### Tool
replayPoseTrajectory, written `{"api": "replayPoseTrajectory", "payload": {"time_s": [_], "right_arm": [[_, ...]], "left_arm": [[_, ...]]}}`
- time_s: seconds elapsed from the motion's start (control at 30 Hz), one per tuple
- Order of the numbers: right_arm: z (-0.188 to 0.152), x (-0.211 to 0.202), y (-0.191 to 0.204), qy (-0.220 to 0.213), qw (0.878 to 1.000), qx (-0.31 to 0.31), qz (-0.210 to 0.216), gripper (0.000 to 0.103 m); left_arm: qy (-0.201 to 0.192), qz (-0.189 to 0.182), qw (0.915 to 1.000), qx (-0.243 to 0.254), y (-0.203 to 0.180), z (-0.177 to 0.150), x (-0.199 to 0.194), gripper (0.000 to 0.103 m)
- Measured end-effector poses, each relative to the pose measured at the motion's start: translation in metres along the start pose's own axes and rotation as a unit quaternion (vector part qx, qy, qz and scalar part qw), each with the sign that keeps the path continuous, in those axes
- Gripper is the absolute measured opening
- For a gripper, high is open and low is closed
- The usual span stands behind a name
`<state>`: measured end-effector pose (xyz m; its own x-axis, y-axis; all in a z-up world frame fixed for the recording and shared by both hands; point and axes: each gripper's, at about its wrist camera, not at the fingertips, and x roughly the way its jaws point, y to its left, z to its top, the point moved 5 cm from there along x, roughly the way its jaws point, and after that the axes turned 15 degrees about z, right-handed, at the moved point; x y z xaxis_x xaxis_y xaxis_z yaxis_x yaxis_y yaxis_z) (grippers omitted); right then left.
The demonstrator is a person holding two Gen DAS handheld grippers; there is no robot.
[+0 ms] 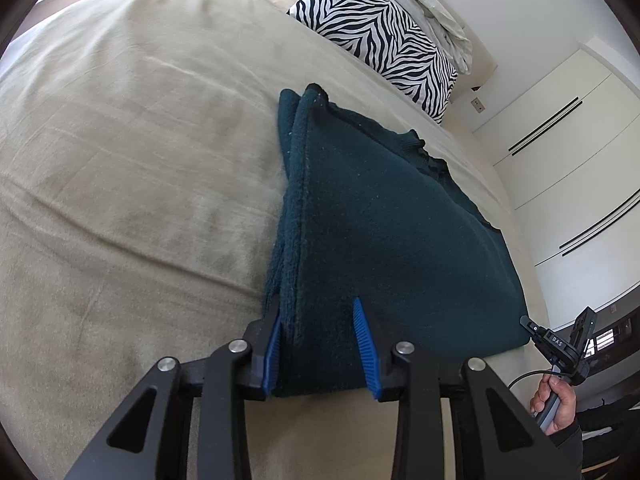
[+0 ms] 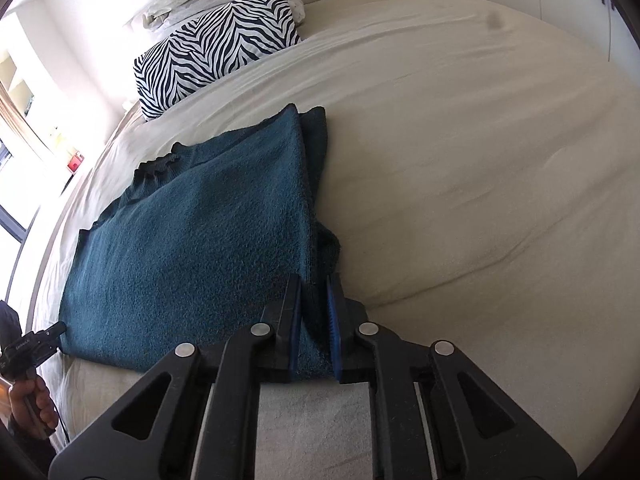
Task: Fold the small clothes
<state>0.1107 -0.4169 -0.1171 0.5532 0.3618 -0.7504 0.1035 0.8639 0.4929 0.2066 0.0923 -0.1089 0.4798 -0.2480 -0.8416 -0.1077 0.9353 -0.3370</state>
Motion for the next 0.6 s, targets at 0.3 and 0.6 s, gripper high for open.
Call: {"api": "replayPoseTrajectory", "payload": {"time_s": [0.3,0.6], "right_arm": [[-0.010,-0.011,0.004,-0.017,1.000,0.012,-0.011,0.007],[-0.025,-0.015,-0.001,-0.015,1.000,0.020,-0.015,0.005]], "left_arm": [[0.008,0.007,0.9999,0.006,0.006,0.000,0.006,0.012],[0.004,0.012,0.9997,0.019,0.005,-0.005,0.007,0.010]]}}
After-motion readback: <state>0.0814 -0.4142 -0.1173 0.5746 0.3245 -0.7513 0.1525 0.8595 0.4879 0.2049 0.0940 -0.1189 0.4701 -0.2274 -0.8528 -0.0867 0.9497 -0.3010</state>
